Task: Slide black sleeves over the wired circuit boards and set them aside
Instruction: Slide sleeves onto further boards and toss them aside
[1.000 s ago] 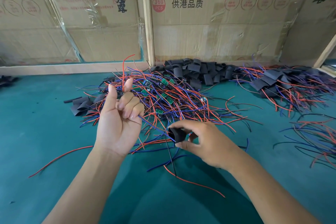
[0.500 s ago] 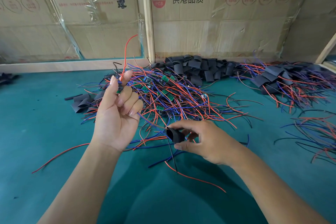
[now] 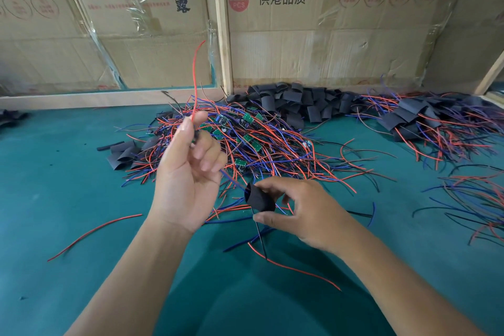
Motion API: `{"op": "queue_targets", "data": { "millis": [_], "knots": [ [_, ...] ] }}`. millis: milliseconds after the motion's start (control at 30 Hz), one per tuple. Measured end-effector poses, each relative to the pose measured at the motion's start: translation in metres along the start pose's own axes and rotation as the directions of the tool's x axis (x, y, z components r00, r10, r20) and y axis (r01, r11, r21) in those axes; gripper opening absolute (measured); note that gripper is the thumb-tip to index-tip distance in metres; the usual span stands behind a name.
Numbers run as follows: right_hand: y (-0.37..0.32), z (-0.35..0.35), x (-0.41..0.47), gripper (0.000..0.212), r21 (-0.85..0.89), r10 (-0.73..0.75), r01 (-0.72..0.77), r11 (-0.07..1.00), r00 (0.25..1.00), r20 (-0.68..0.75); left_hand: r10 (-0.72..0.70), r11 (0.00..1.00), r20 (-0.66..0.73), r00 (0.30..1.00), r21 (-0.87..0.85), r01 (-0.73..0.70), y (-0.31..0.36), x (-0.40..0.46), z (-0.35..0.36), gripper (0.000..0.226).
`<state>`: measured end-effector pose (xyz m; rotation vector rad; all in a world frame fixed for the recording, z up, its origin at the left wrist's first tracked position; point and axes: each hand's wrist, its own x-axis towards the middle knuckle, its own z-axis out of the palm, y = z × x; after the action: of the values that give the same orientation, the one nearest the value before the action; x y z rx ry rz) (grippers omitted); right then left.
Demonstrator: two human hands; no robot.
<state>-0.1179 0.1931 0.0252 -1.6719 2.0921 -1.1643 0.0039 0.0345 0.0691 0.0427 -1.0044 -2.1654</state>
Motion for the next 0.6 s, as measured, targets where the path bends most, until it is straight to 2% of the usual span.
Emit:
{"op": "queue_targets", "data": {
  "millis": [167, 267, 400, 600],
  "knots": [
    [-0.005, 0.001, 0.0, 0.031, -0.038, -0.004, -0.001, 0.999, 0.992, -0.129, -0.044, 0.991, 0.046, 0.998, 0.126, 0.038, -0.022, -0.01, 0.012, 0.014],
    [-0.005, -0.001, 0.0, 0.03, 0.038, 0.013, -0.007, 0.999, 0.985, -0.17, -0.084, 0.968, 0.082, 0.993, 0.245, 0.061, -0.03, -0.015, 0.013, 0.011],
    [-0.006, -0.003, 0.0, 0.028, 0.185, 0.035, 0.0, 0.983, 0.981, -0.189, -0.156, 0.961, 0.163, 0.974, 0.254, 0.112, -0.033, -0.021, 0.015, 0.008],
    [-0.009, -0.006, 0.0, 0.029, 0.293, 0.067, -0.004, 0.956, 0.976, -0.205, -0.107, 0.951, 0.103, 0.989, 0.3, 0.072, -0.039, -0.019, 0.014, 0.009]
  ]
}}
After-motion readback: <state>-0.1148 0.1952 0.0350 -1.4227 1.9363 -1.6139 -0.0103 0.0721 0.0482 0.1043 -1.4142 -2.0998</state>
